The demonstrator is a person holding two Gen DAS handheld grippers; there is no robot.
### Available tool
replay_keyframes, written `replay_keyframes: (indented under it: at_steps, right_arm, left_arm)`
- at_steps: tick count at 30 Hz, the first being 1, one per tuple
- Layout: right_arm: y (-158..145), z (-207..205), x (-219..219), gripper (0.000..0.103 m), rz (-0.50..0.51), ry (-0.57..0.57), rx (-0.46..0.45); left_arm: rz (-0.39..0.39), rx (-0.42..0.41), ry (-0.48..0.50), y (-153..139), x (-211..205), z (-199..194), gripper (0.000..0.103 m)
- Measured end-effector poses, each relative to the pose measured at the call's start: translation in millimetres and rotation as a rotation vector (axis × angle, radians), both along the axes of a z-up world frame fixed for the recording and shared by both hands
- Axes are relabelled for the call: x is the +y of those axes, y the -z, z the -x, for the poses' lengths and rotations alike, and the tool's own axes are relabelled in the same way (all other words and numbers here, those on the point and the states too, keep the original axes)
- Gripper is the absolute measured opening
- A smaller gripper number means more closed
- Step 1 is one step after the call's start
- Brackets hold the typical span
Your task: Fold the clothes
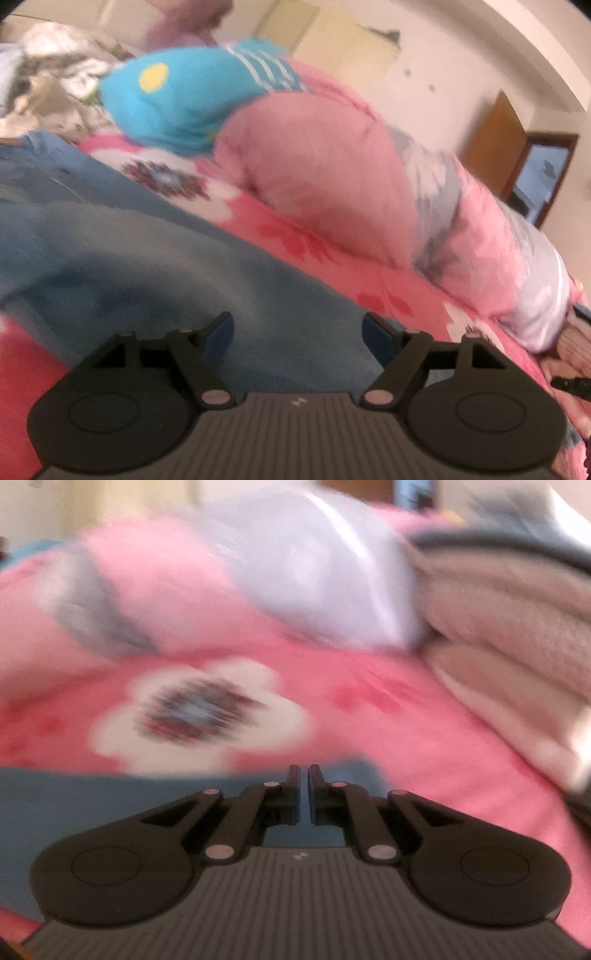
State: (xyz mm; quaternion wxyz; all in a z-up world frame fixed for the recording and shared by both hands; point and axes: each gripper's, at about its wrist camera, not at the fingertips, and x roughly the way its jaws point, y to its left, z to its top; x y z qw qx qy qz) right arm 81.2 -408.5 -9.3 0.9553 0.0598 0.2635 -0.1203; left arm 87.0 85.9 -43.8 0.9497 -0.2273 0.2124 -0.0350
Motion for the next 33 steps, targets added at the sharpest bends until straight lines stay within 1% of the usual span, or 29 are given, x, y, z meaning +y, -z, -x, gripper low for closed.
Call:
replay_keyframes:
  at_steps: [1,4,7,9,12,14,15,18,20,22,24,25,26,27,28,29,31,33]
  right_arm:
    - [-6.1,-5.0,18.1,0.005,-0.010,-0.062,-0.027]
    - [-17.4,-34.3,96.7,0.005,-0.074,-0.338,-0.054]
    - [-9.2,-62.6,185.1,0.005,-0.138,-0.610,-0.020]
    - [3.3,-73.5,227.5,0.005,-0.156,-0.726,0.028]
    - [25.6,-76.4,250.8,0.005,-0.136,-0.762,0.105]
    - [36.0,-73.6,222.4,0.005,-0.153,-0.696,0.122]
    - [38.2,-69.1,195.6,0.005,-0.176,-0.642,0.115]
    - [46.1,-50.2,94.9,0.004,-0.252,-0.406,0.091]
    - [48.9,-20.4,25.3,0.001,-0.314,-0.219,0.051]
    - [49.7,11.9,-34.8,0.000,-0.361,-0.033,0.010]
    - [46.3,39.6,-67.2,0.000,-0.348,0.162,-0.015]
    - [44.9,46.5,-69.8,0.000,-0.335,0.224,-0.019]
    - [41.2,52.0,-70.0,0.003,-0.336,0.250,-0.032]
    - [35.6,50.8,-61.2,0.006,-0.315,0.262,-0.035]
    - [30.3,49.1,-51.8,0.007,-0.294,0.267,-0.038]
    - [26.5,43.8,-38.7,0.007,-0.275,0.230,-0.047]
    - [18.4,28.2,-5.6,0.008,-0.285,0.069,-0.078]
    - [11.7,12.3,28.7,0.013,-0.313,-0.115,-0.079]
  left_arm:
    - [0.004,-0.012,-0.023,-1.0,3.0,2.3,0.078]
    - [0.029,-0.023,-0.103,-1.7,16.1,6.6,0.077]
    - [0.049,-0.012,-0.151,0.8,25.6,6.6,0.077]
    - [0.061,-0.005,-0.157,1.8,29.7,5.3,0.075]
    - [0.081,-0.006,-0.157,1.6,34.5,4.6,0.075]
    - [0.086,0.003,-0.159,2.2,34.8,2.0,0.075]
    - [0.085,0.008,-0.161,2.2,34.2,0.9,0.075]
    - [0.078,0.019,-0.165,1.9,32.3,-1.3,0.075]
    - [0.076,0.021,-0.166,1.3,31.3,-0.9,0.076]
    - [0.074,0.020,-0.166,0.5,30.4,0.1,0.076]
    - [0.075,0.014,-0.166,-0.3,29.9,2.5,0.076]
    - [0.076,0.008,-0.167,-1.2,29.6,4.4,0.076]
    - [0.074,-0.001,-0.169,-2.2,29.3,6.4,0.076]
    - [0.072,-0.010,-0.170,-3.2,29.1,8.4,0.076]
    - [0.067,-0.020,-0.170,-4.1,28.8,10.5,0.076]
    - [0.060,-0.027,-0.171,-4.7,28.4,12.4,0.077]
    - [0.047,-0.027,-0.173,-4.9,28.0,13.8,0.077]
    - [0.052,-0.016,-0.178,-3.2,29.4,13.5,0.077]
